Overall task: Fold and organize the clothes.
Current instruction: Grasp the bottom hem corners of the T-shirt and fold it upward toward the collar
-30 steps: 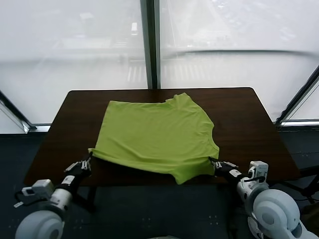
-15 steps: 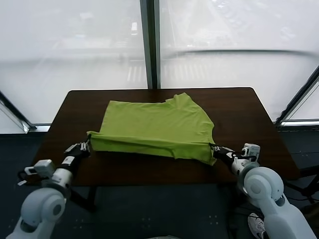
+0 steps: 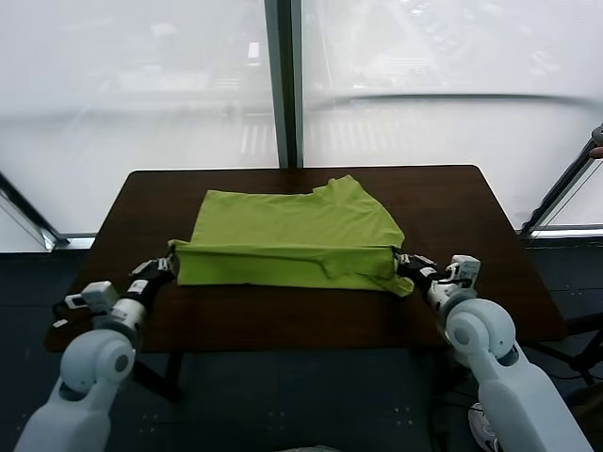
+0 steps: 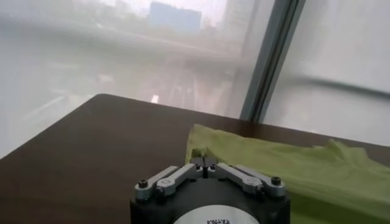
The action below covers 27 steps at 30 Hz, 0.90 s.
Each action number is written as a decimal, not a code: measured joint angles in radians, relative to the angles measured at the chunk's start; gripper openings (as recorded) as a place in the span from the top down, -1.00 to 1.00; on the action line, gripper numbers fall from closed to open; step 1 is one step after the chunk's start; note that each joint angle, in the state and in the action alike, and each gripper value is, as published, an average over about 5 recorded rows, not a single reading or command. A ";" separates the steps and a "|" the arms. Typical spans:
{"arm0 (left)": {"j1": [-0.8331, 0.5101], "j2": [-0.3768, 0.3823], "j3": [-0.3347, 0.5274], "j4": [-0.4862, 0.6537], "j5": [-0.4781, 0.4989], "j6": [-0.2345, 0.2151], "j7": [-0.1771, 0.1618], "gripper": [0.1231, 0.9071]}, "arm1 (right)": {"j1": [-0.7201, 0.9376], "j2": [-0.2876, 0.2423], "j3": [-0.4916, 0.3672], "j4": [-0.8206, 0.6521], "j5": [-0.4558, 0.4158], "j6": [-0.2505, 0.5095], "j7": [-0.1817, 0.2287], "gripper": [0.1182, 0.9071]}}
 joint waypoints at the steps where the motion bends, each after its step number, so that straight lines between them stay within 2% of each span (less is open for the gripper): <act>1: -0.005 0.000 0.001 0.008 0.001 0.000 0.001 0.93 | 0.002 0.002 -0.005 -0.008 -0.012 0.009 -0.006 0.95; 9: -0.034 -0.003 0.018 0.066 0.014 -0.006 0.008 0.93 | 0.017 0.018 -0.039 -0.072 -0.099 0.089 -0.051 0.95; 15: -0.062 -0.010 0.039 0.112 0.028 -0.018 0.024 0.93 | 0.038 0.026 -0.058 -0.113 -0.109 0.120 -0.059 0.95; 19: -0.086 -0.013 0.053 0.142 0.034 -0.023 0.027 0.93 | 0.055 0.023 -0.066 -0.127 -0.104 0.115 -0.059 0.94; 22: -0.101 -0.014 0.062 0.159 0.037 -0.025 0.028 0.80 | 0.055 0.013 -0.063 -0.120 -0.092 0.103 -0.064 0.74; 25: -0.110 -0.016 0.068 0.172 0.042 -0.025 0.031 0.41 | 0.044 -0.005 -0.053 -0.097 -0.079 0.095 -0.073 0.31; 27: -0.110 -0.016 0.069 0.175 0.046 -0.026 0.034 0.07 | 0.031 -0.020 -0.045 -0.076 -0.072 0.089 -0.077 -0.02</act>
